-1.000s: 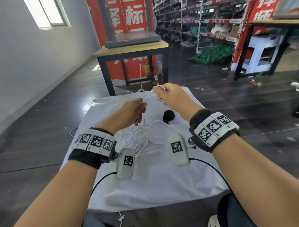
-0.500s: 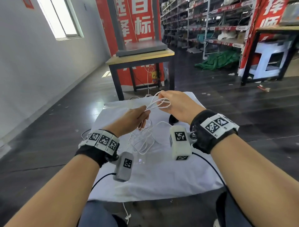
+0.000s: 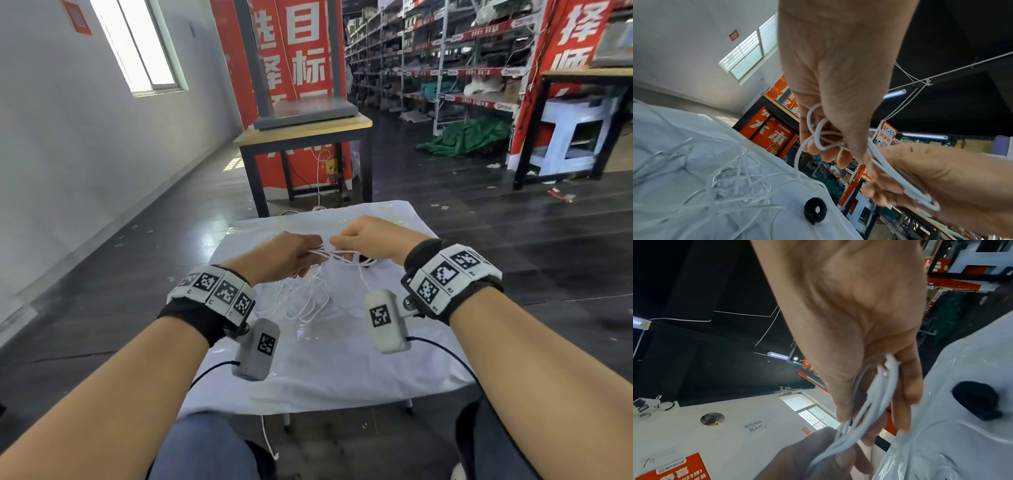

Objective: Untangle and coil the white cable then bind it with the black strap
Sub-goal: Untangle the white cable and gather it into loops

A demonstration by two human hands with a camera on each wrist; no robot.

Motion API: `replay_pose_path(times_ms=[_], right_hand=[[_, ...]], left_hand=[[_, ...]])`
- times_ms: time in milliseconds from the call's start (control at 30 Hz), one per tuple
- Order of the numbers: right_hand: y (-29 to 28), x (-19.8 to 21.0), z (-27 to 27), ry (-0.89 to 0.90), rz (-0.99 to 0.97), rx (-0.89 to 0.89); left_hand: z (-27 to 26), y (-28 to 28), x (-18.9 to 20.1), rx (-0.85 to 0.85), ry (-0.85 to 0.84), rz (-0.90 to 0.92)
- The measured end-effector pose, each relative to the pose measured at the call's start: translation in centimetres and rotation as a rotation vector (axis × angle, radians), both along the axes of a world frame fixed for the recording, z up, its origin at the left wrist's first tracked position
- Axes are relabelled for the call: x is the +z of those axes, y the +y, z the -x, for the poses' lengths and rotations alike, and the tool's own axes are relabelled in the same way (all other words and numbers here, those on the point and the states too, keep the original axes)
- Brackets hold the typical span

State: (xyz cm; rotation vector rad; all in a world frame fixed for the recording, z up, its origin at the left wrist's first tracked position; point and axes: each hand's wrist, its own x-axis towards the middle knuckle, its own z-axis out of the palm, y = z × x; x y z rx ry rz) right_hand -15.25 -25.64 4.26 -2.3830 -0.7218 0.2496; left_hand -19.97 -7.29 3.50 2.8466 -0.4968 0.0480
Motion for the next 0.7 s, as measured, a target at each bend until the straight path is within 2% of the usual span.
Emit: replay_pose_path(times_ms=[167,300,400,500,600,700], right_hand=[[0.1,-1.4,0.6,0.398,-0.182,0.07],[0.6,-1.4,1.3,0.476,-0.166,0.171],[1.1,-1.4,1.7,0.54,-0.238,0.169],[1.3,-1.3,1.7,0.542,-0.221,0.19],[1.1,-0.8,1.4,0.463,-0.249,0.194],[0.8,-0.6,0.8,0.355,-0.382,0.103]], left_hand=[[0.6,0.9,-0.1,-0.006,-0.088,0.017],[1.0,0.8,0.2,-0.023,-0.165,-0.081],[0.6,0.5,0.6,-0.044,-0.168,-0.115],[0.1,0.6,1.1,-0.033,-0.159,-0.124],[-0.4,1.0,1.8,0.03,-0.16,0.039],[-1.0,1.9,2.8,0.161,-0.048,0.442]])
